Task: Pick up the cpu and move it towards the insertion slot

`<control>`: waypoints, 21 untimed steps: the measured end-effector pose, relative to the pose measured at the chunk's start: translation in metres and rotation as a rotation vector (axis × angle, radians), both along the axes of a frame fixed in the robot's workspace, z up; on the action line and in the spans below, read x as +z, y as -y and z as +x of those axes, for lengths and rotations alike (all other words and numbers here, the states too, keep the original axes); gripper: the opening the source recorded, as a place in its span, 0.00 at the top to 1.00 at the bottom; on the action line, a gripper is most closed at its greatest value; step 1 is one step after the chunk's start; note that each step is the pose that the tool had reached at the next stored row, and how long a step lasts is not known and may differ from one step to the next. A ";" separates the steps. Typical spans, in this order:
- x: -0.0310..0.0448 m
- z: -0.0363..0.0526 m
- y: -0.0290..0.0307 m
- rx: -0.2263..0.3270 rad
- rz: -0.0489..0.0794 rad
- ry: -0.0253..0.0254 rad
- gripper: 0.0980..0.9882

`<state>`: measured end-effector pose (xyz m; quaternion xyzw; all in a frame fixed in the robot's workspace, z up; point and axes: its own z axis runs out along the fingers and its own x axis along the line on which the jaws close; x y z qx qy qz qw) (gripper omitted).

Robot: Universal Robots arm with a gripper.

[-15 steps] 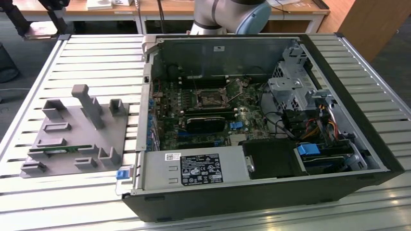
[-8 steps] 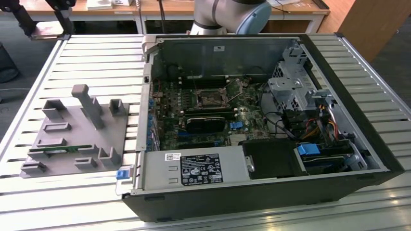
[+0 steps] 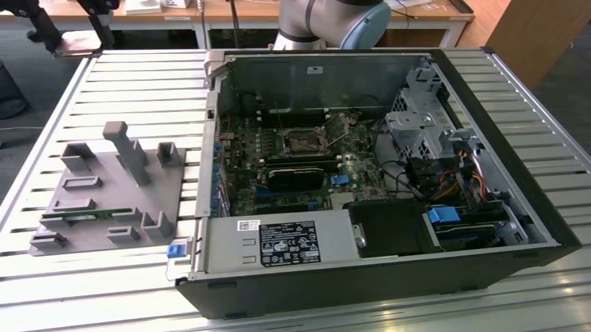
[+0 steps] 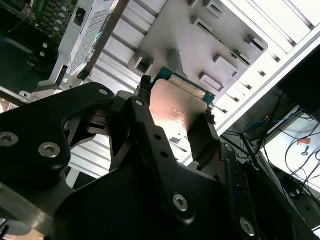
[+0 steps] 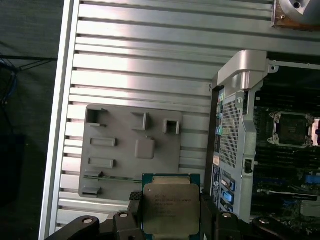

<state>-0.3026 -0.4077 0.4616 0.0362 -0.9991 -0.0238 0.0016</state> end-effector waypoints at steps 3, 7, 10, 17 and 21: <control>0.0000 0.0038 0.0000 0.001 0.000 0.0000 0.50; 0.0000 0.0086 0.0000 0.002 0.000 0.0000 0.50; 0.0000 0.0134 0.0000 0.003 0.000 0.0000 0.50; 0.0000 0.0237 0.0000 0.005 0.000 0.0000 0.50; 0.0000 0.0291 0.0000 0.006 0.000 0.0000 0.50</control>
